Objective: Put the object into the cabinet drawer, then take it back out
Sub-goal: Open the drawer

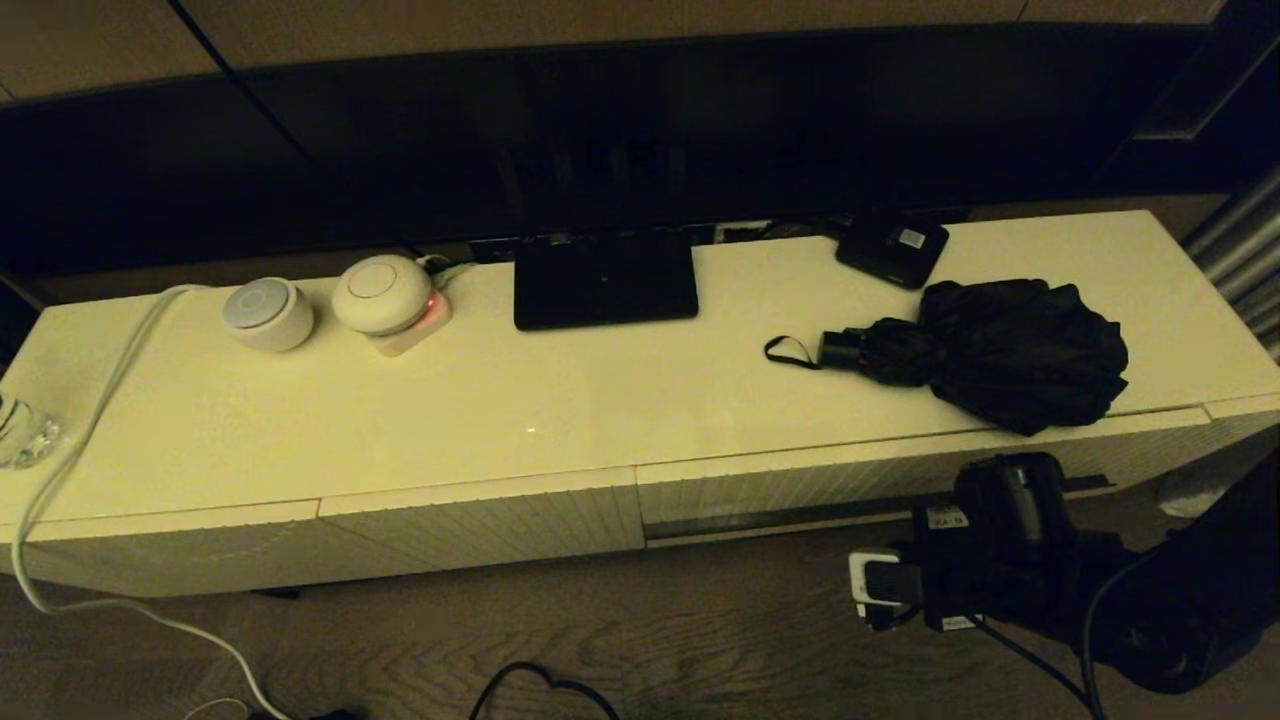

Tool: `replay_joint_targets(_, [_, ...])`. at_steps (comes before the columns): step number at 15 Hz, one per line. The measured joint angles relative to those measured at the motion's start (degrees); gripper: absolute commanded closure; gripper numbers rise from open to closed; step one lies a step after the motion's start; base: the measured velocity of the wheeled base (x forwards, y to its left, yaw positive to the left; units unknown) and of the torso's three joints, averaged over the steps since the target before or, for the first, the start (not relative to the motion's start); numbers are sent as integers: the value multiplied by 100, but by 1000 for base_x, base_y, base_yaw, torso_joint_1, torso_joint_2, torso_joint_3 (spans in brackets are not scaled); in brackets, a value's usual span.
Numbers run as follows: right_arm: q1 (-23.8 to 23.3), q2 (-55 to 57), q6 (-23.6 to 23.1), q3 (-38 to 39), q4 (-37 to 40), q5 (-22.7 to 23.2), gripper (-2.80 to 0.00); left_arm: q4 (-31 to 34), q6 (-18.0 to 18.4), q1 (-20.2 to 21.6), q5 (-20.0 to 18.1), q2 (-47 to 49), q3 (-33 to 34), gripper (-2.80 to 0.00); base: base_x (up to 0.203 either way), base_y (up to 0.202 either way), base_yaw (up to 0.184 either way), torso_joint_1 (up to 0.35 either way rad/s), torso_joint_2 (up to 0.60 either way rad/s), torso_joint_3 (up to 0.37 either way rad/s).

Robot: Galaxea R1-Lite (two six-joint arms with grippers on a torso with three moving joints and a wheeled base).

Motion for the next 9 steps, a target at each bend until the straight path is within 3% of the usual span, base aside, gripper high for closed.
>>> replay_joint_targets(5, [-180,123,-312,-155,156,300,-280,0,0,0,1,0,0,0,0,0,0,0,0,0])
replay_joint_targets(9, [-370,157,-861,-283,605,716,-280,0,0,0,1,0,0,0,0,0,0,0,0,0])
